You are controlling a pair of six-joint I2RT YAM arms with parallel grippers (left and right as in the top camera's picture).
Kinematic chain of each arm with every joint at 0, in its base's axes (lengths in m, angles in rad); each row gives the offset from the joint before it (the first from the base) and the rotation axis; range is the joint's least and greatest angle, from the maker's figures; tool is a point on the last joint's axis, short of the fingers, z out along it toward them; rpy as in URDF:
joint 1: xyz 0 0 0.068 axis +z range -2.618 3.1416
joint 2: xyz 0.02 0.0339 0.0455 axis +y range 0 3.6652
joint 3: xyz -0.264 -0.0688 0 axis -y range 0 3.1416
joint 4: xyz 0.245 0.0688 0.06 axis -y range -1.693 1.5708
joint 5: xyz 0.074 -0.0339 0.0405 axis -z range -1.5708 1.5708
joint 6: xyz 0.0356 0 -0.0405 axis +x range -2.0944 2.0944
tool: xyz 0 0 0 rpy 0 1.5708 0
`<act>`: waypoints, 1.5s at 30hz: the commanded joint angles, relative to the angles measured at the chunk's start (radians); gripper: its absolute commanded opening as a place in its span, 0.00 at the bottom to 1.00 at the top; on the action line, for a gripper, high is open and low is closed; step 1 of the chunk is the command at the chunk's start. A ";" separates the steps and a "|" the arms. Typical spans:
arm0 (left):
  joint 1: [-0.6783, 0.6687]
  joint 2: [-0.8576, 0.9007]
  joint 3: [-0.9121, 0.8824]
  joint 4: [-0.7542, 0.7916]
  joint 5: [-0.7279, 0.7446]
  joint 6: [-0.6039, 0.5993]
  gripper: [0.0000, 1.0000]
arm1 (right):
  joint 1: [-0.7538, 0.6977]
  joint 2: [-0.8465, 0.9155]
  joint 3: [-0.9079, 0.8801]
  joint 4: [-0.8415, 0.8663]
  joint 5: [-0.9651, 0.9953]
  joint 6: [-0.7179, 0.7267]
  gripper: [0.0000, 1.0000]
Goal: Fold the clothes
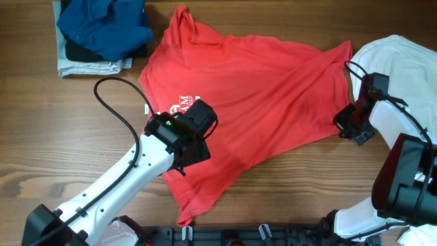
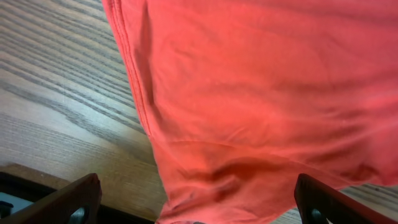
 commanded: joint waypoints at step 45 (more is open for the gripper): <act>-0.060 0.192 -0.212 0.311 0.222 0.047 0.04 | -0.243 -0.542 -0.001 -0.356 -0.403 -0.342 0.41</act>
